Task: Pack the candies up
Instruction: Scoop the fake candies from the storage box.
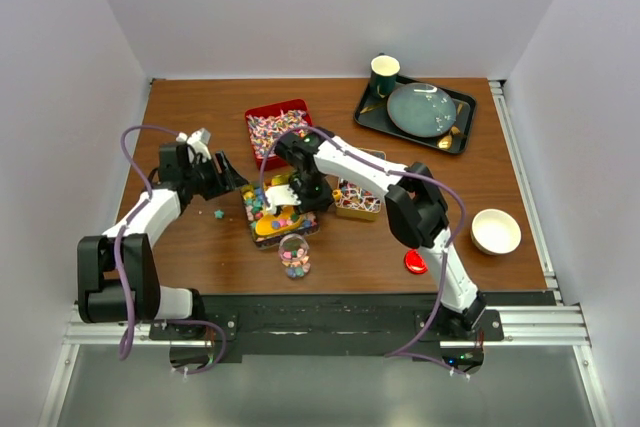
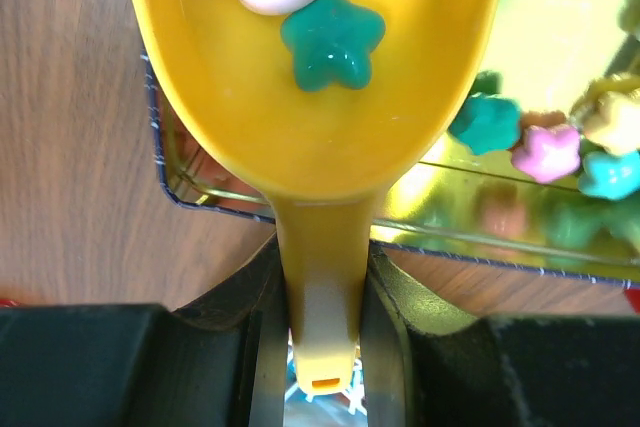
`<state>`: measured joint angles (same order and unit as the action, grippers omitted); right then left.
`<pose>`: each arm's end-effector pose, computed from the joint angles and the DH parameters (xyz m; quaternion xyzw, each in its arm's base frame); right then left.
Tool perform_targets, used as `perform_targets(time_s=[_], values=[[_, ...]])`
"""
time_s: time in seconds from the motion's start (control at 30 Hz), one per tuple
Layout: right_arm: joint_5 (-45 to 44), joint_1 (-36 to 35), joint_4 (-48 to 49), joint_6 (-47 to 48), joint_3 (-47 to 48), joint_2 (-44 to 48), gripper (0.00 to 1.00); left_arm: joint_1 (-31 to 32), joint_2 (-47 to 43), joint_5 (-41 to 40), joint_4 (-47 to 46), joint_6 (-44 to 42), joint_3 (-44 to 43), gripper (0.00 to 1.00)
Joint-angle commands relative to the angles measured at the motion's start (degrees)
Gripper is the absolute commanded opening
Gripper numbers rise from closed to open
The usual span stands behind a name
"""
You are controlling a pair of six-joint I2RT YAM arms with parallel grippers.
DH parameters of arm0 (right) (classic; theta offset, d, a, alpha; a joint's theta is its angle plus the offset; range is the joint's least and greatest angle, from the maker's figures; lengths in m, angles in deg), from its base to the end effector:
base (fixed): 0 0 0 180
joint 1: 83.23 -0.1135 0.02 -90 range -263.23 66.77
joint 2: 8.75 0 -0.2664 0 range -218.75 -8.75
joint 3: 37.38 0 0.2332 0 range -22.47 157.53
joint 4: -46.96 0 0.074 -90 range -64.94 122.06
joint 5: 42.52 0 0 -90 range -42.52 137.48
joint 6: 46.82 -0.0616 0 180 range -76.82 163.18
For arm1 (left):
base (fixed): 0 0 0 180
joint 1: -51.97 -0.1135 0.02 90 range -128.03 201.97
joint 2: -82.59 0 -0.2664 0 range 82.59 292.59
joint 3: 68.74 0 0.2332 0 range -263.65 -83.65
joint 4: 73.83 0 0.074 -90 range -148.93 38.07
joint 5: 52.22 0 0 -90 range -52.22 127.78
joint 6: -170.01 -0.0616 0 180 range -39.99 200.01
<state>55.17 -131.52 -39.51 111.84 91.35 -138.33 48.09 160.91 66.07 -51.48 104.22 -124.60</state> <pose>0.2794 0.3259 0.1805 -0.8511 0.5202 0.0619 0.0348 0.2739 -0.0107 0.1949 -0.1262 0.8913 -0.2878 0.3269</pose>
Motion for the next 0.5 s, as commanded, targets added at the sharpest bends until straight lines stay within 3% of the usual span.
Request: perform_targets(time_s=[0.0, 0.47], values=[[7.17, 3.11, 5.29, -5.9, 0.17, 5.38, 0.0, -0.51, -0.98, 2.99, 0.55, -3.64, -5.63, 0.64], [-4.86, 5.05, 3.29, -3.1, -7.65, 20.85, 0.0, -0.51, -4.85, 2.91, -0.85, -9.53, -4.84, 0.66]])
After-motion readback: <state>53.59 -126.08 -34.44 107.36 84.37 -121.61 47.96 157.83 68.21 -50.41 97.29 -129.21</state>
